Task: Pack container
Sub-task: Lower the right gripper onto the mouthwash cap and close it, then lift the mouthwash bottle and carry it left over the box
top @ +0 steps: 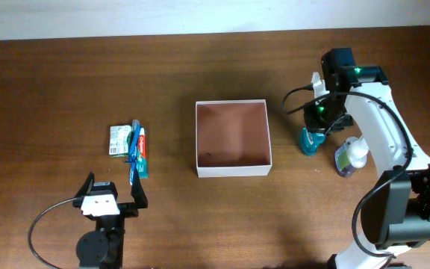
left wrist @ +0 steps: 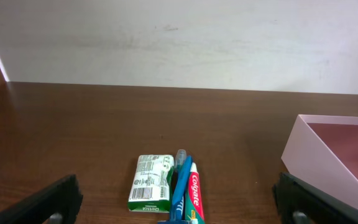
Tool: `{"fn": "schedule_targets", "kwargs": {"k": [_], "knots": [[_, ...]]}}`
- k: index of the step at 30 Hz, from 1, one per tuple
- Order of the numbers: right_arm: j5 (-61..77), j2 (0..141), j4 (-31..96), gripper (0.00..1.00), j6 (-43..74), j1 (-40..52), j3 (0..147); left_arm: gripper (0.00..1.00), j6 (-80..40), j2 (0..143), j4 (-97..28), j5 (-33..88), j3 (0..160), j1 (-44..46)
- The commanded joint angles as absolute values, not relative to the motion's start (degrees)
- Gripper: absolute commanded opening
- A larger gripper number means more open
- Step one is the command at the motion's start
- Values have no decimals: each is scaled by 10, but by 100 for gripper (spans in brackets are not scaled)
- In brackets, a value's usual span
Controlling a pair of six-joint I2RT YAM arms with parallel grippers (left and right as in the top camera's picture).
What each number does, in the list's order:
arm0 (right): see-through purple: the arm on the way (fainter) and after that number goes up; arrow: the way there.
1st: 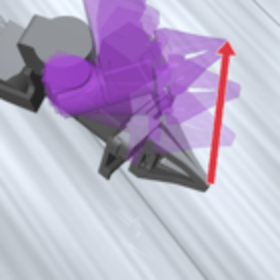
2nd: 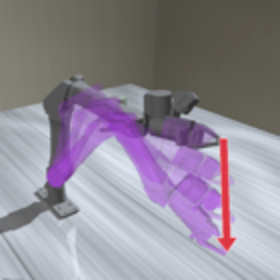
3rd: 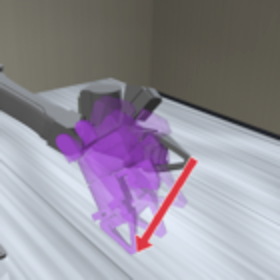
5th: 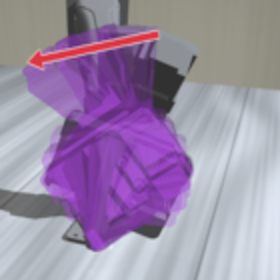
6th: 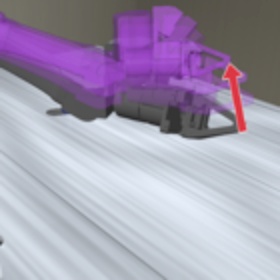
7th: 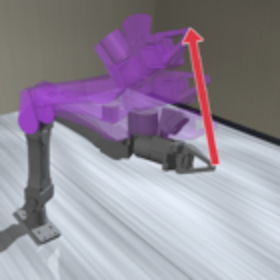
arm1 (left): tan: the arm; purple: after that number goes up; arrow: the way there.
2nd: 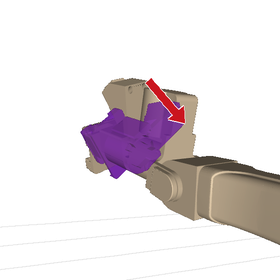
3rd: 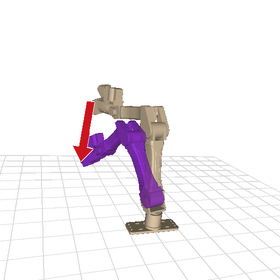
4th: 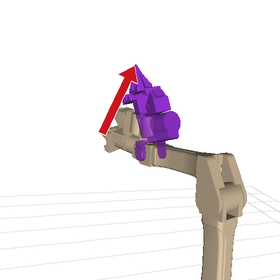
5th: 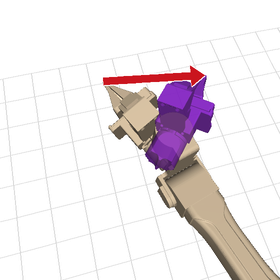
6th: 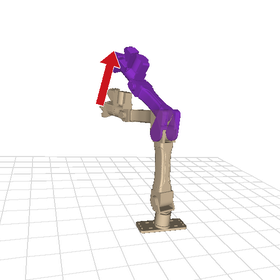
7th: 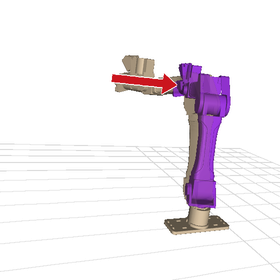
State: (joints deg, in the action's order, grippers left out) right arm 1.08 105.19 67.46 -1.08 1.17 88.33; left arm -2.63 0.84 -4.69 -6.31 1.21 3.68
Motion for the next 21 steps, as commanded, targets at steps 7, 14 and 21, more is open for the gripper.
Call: {"fn": "schedule_targets", "kwargs": {"k": [7, 14, 21], "knots": [[-7, 1055, 771, 27, 17, 18, 1002, 99, -30, 3, -45, -69, 8, 35], [11, 1055, 855, 28, 53, 48, 1132, 100, -30, 3, -45, -69, 8, 35], [10, 1055, 894, 28, 103, 118, 1245, 99, -30, 3, -45, -69, 8, 35]]}}
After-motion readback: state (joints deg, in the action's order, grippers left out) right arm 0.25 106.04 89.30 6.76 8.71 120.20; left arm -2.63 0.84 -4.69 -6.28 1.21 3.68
